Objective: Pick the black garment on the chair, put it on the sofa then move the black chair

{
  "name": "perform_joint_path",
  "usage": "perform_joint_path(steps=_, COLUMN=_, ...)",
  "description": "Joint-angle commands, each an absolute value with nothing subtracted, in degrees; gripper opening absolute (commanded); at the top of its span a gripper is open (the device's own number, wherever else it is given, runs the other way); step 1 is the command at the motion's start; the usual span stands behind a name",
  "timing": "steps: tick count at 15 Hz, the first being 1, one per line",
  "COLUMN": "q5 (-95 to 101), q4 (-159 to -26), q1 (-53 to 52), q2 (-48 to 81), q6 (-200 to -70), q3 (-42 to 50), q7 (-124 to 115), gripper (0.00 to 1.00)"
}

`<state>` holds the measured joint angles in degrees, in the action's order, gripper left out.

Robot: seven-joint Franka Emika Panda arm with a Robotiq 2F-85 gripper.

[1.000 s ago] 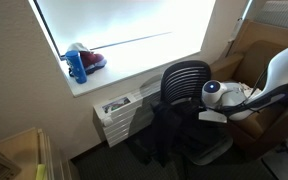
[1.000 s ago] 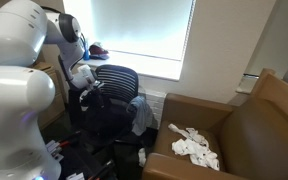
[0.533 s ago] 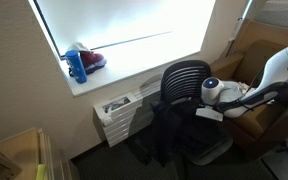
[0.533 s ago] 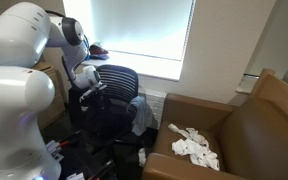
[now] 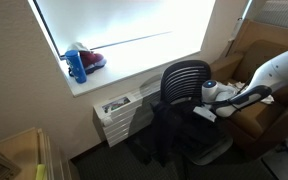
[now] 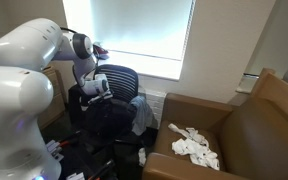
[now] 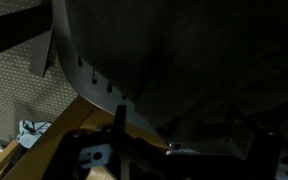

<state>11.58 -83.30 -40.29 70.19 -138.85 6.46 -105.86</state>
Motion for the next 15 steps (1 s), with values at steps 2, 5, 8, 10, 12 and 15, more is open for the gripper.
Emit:
perform_joint_path(steps=2, q5=12.35, q4=-83.85, q1=-41.93, q2=69.44, q6=-139.08, q3=7.35, q7=-106.64, gripper=1.00)
perform_joint_path(steps=5, q5=7.63, q4=-79.72, q1=-35.98, q2=72.56, q6=-137.69, q3=1.67, q7=-101.24, gripper=1.00)
perform_joint_path(steps=8, q5=4.30, q4=-77.02, q1=-33.05, q2=75.67, q6=-138.15, q3=-0.09, q7=-100.05, gripper=1.00)
perform_joint_path(steps=10, q5=4.74, q4=-74.70, q1=-34.42, q2=78.21, q6=-139.53, q3=2.57, q7=-103.27, gripper=1.00)
perform_joint_path(steps=12, q5=6.28, q4=-72.00, q1=-36.59, q2=80.62, q6=-138.70, q3=5.91, q7=-107.16, gripper=1.00)
perform_joint_path(steps=15, q5=6.03, q4=-73.62, q1=-35.56, q2=79.66, q6=-138.88, q3=4.94, q7=-105.93, gripper=1.00)
